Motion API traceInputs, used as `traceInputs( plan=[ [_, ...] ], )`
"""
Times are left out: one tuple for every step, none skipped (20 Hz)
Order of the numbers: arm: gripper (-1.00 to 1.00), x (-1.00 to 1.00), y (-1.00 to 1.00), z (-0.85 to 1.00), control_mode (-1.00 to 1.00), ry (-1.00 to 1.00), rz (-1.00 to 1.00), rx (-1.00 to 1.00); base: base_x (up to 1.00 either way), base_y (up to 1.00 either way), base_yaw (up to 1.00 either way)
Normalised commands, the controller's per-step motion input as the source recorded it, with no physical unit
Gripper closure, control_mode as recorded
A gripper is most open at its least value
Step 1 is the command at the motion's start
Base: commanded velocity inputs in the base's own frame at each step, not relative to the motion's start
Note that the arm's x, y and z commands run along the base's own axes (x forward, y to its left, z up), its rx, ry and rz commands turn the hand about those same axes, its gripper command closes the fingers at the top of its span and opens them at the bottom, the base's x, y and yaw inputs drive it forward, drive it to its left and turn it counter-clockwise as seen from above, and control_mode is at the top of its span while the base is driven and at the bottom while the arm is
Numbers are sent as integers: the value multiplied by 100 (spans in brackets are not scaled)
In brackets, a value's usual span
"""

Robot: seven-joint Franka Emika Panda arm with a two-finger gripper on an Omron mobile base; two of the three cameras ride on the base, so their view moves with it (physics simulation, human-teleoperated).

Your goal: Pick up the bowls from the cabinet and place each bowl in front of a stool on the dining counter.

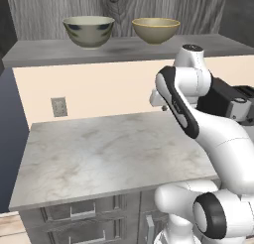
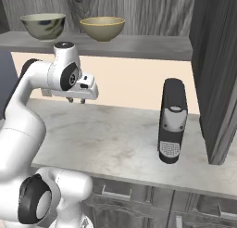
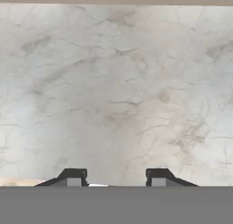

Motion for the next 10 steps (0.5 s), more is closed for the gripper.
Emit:
traceInputs(
  plan=[
    [-100, 0, 0, 1, -100, 0, 0, 0, 0, 0, 0],
    [-100, 0, 0, 9, -100, 0, 1, -1, 0, 0, 0],
    [-100, -14, 0, 16, -100, -2, 1, 0, 0, 0, 0],
    [-100, -28, 0, 4, -100, -3, 2, -2, 0, 0, 0],
    [-100, -29, 0, 4, -100, -4, 2, -3, 0, 0, 0],
    [-100, -34, 0, 19, -100, -9, 4, -1, 0, 0, 0],
    [-100, -36, 0, 19, -100, -10, 4, -3, 0, 0, 0],
    [-100, -32, 0, 28, -100, -11, 4, -2, 0, 0, 0],
    [-100, -33, 0, 34, -100, -9, 7, -3, 0, 0, 0],
    [-100, -36, -2, 30, -100, -13, 5, -3, 0, 0, 0]
  ],
)
